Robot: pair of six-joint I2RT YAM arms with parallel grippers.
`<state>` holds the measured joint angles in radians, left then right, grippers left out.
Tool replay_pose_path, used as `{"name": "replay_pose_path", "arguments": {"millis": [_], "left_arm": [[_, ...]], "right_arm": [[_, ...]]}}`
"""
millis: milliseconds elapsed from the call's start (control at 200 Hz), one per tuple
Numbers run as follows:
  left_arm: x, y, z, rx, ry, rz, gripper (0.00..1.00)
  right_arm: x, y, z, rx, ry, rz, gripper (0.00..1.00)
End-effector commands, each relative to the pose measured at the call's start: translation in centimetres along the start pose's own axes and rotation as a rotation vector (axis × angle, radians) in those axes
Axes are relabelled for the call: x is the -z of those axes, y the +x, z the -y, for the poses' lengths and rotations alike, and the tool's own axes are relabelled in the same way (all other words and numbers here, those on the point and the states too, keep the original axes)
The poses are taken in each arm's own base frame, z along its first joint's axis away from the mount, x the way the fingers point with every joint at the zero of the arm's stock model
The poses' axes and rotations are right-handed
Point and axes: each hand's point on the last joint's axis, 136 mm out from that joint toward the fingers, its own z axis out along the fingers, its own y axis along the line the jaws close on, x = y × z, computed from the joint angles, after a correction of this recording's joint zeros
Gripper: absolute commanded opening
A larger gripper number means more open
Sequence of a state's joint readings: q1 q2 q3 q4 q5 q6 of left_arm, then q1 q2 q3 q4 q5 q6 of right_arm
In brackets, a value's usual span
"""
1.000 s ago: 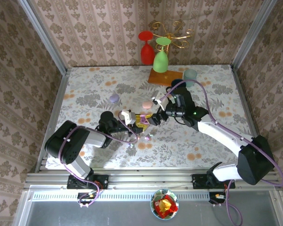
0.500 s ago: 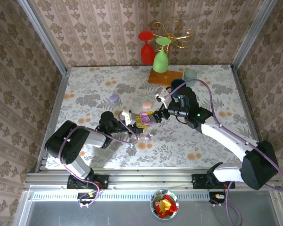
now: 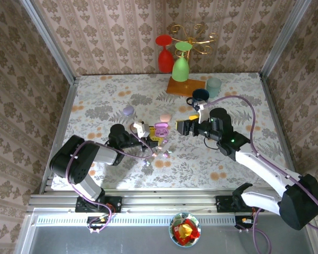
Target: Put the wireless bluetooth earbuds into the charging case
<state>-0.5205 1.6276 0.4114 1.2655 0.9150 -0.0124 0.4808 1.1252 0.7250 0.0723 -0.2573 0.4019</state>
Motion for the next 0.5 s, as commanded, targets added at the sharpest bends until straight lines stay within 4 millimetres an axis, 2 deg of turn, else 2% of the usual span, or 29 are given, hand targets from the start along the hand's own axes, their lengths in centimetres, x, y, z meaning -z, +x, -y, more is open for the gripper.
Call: {"name": "replay_pose_path", "arguments": {"millis": [0,125,205,250,265,325,495], "left_arm": [[0.6,-1.1,-0.1,-0.031,-0.023,0.027,0.32],[1.1,-1.1,-0.7,-0.043,-0.062,0.027,0.32],[1.3,-1.2,-0.9,-0.049,-0.078,0.028,0.32],[1.5,-1.2,-1.1,-0.050,-0.087,0.027,0.32],[1.5,-1.2,-1.1,-0.050,-0.090,0.027,0.31],[1.7,-1.1,-1.3,-0.052,-0.102,0.026,0.31],[2.2,-1.2,-1.8,-0.065,-0.137,0.026,0.31]], "right_arm": [[-0.9,3.7,3.3,-0.243,0.101,-0.114,0.76],[-2.4,7.2,5.0,-0.418,0.161,-0.252,0.67],[-3.5,8.8,4.6,-0.499,0.139,-0.314,0.63],[-4.1,9.1,4.1,-0.524,0.114,-0.326,0.61],[-4.5,9.9,4.3,-0.538,0.122,-0.349,0.61],[-5.4,10.9,4.2,-0.564,0.122,-0.383,0.59],[-8.3,12.8,3.6,-0.620,0.090,-0.454,0.54]]}}
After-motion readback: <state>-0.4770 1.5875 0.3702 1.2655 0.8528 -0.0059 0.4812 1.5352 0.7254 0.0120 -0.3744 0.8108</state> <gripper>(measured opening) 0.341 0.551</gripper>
